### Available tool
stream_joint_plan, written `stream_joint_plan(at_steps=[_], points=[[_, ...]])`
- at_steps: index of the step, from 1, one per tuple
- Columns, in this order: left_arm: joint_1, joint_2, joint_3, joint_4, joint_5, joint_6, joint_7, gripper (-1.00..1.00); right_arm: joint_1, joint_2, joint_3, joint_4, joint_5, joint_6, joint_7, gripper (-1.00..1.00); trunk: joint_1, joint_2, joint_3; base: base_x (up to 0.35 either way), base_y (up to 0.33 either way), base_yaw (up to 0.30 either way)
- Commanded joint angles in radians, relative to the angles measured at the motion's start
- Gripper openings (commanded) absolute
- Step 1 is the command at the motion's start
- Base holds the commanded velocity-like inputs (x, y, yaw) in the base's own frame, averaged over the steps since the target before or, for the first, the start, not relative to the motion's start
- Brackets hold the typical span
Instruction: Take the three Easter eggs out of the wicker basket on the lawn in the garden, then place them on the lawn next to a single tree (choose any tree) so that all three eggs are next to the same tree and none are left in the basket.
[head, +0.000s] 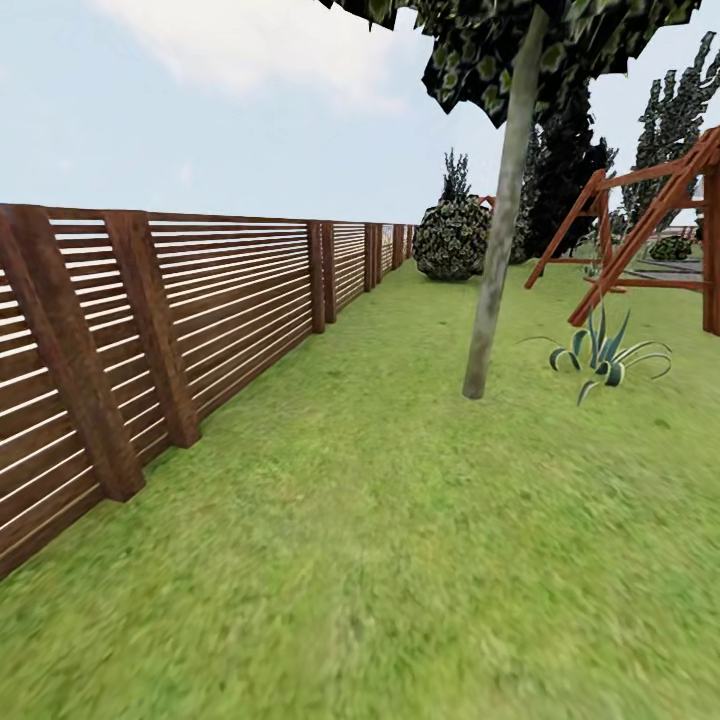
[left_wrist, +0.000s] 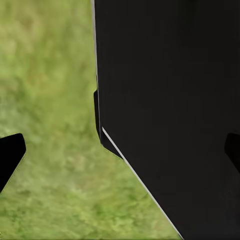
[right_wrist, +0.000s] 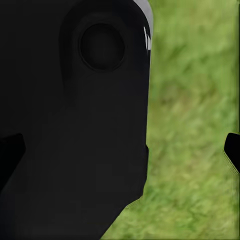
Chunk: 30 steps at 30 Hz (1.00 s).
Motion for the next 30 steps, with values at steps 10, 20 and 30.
stream_joint_plan(at_steps=[10,20,30], points=[[0.001,0.0,0.001,-0.002,0.0,0.0,0.0,1.0,-0.001,0.0,0.0,0.002,0.0,-0.001,0.0,1.0,0.001,0.0,-0.001,0.333,0.0,0.0],[0.001,0.0,0.001,-0.002,0.0,0.0,0.0,1.0,-0.001,0.0,0.0,0.002,0.0,0.0,0.0,1.0,0.001,0.0,-0.001,0.333,0.0,0.0],[0.001,0.0,0.001,-0.002,-0.001,0.001,0.0,1.0,-0.001,0.0,0.0,0.002,0.0,0.0,0.0,1.0,0.001,0.0,-0.001,0.333,0.0,0.0]])
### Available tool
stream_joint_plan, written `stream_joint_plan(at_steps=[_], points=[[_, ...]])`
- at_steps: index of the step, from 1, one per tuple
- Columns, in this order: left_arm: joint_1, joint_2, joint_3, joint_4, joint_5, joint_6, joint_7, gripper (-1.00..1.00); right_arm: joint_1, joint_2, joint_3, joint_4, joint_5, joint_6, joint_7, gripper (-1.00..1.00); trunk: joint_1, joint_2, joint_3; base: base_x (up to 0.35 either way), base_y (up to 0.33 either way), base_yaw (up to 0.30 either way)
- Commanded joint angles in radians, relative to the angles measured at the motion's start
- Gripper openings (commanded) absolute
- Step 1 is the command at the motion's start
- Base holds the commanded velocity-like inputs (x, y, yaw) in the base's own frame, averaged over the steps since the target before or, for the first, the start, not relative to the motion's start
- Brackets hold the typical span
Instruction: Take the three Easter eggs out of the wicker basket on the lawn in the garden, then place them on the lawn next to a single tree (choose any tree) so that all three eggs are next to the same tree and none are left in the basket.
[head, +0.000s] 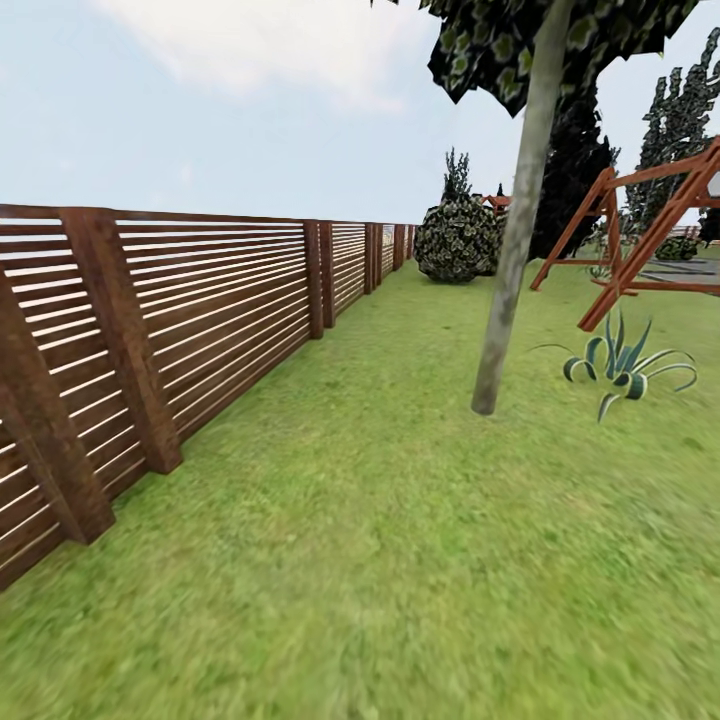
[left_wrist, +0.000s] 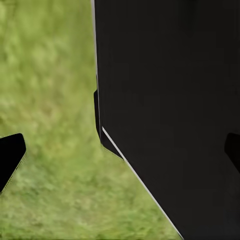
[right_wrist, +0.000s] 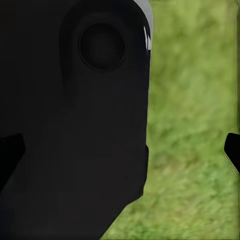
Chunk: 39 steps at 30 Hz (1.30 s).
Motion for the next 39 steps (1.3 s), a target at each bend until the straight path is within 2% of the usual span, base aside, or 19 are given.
stream_joint_plan(at_steps=[1,29,39], points=[[0.001,0.0,0.0,-0.002,0.0,0.0,0.0,1.0,-0.001,0.0,0.0,0.002,0.0,0.0,0.0,1.0,0.001,0.0,-0.001,0.333,0.0,0.0],[0.001,0.0,0.0,-0.002,0.001,0.0,0.0,1.0,-0.001,0.0,0.001,0.002,0.0,-0.001,0.0,1.0,0.001,0.0,-0.001,0.333,0.0,0.0],[0.001,0.0,0.0,-0.002,0.0,0.0,0.0,1.0,-0.001,0.0,0.0,0.002,-0.001,-0.001,0.0,1.0,0.001,0.0,-0.002,0.333,0.0,-0.122]])
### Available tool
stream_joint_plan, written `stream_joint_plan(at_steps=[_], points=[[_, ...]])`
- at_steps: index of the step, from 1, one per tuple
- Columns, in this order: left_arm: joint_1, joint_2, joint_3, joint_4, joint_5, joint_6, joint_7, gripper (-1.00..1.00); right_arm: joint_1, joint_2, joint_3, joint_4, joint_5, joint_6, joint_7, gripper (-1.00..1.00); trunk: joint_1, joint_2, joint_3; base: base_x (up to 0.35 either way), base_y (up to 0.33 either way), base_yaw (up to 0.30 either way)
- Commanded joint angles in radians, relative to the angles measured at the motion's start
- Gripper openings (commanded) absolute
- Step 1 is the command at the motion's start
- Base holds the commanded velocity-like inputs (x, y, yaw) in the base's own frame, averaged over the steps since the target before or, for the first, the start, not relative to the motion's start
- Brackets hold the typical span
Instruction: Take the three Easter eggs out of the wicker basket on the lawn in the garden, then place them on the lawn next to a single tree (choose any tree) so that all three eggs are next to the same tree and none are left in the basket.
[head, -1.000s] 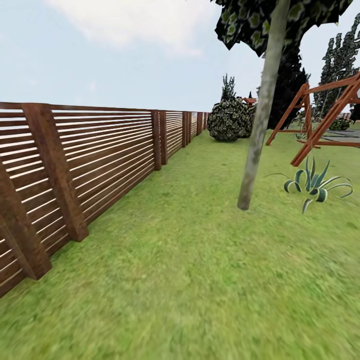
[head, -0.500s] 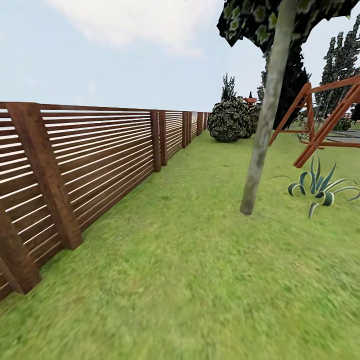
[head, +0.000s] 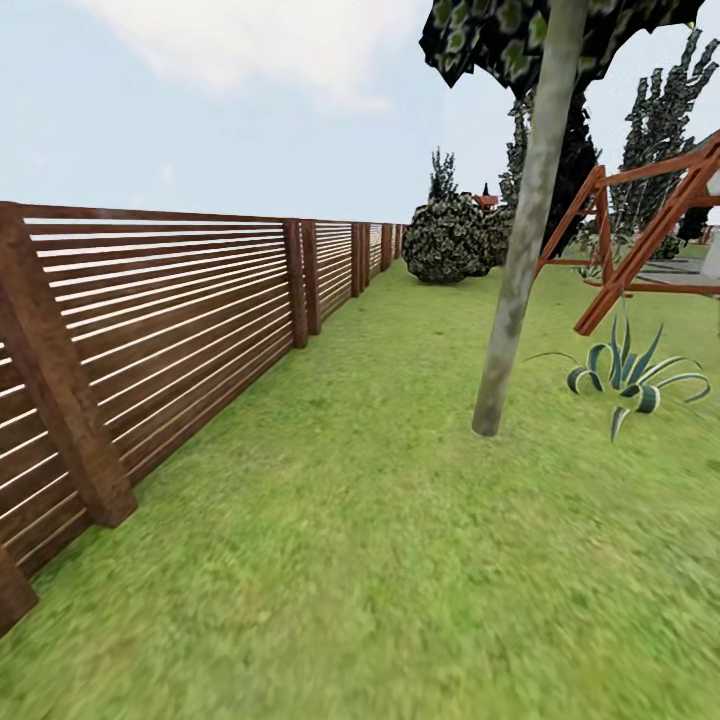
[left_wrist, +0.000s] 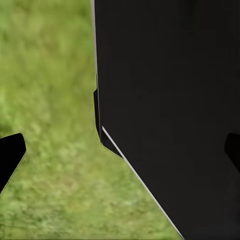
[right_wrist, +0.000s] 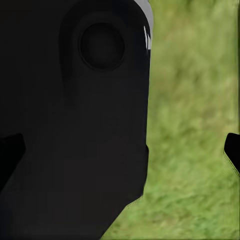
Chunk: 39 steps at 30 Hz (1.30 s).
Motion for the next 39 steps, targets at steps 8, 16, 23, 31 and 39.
stream_joint_plan(at_steps=[8,16,23,31,39], points=[[0.001,-0.001,-0.001,-0.002,0.0,0.0,0.0,1.0,-0.001,0.0,0.0,0.002,0.001,0.0,0.0,1.0,0.001,0.0,-0.001,0.333,0.0,-0.004],[0.001,0.0,0.0,-0.002,0.001,0.0,0.0,1.0,-0.001,0.0,0.0,0.002,0.001,0.0,0.0,1.0,0.001,0.0,-0.001,0.333,0.0,0.0],[0.001,0.0,0.0,-0.002,0.0,0.0,0.0,1.0,-0.001,0.0,0.0,0.002,0.001,0.0,0.0,1.0,0.001,0.0,-0.001,0.333,0.0,0.0],[0.001,0.0,0.0,-0.002,-0.001,0.0,0.0,1.0,-0.001,0.0,0.0,0.002,0.001,0.001,0.0,1.0,0.001,0.0,-0.001,0.333,0.0,0.0],[0.001,0.0,0.0,-0.002,0.0,0.0,0.0,1.0,-0.001,0.0,0.0,0.002,0.001,0.0,0.0,1.0,0.001,0.0,-0.001,0.333,0.0,0.0]])
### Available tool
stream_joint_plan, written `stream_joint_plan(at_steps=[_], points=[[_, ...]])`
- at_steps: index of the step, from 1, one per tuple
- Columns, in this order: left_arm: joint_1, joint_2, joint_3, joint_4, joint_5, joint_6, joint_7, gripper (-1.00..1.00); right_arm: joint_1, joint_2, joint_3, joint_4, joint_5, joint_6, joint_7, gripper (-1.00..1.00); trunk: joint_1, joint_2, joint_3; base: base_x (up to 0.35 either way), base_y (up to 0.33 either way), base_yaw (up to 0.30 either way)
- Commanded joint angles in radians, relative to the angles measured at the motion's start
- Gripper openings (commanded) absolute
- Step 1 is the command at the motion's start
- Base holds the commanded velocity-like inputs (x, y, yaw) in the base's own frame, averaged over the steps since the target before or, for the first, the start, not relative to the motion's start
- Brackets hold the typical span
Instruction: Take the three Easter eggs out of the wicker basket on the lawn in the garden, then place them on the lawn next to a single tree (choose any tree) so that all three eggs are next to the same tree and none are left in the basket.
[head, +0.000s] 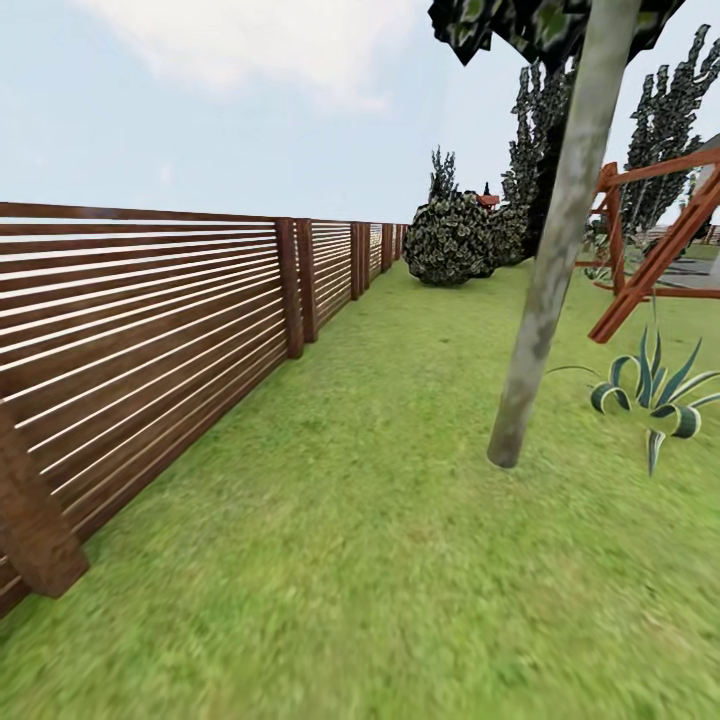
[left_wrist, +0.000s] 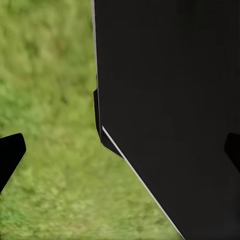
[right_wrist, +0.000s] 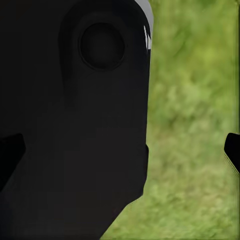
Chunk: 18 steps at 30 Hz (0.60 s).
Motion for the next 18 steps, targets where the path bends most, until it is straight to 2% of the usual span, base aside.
stream_joint_plan(at_steps=[1,18], points=[[0.001,0.0,0.0,-0.002,-0.001,0.0,0.0,1.0,-0.001,0.0,0.0,0.002,0.0,0.0,0.0,1.0,0.001,0.0,-0.001,0.333,0.0,0.0],[0.001,-0.001,0.0,-0.001,0.001,0.0,0.0,1.0,-0.001,0.0,0.0,0.002,0.0,0.0,0.0,1.0,0.001,0.0,-0.001,0.333,0.0,0.0]])
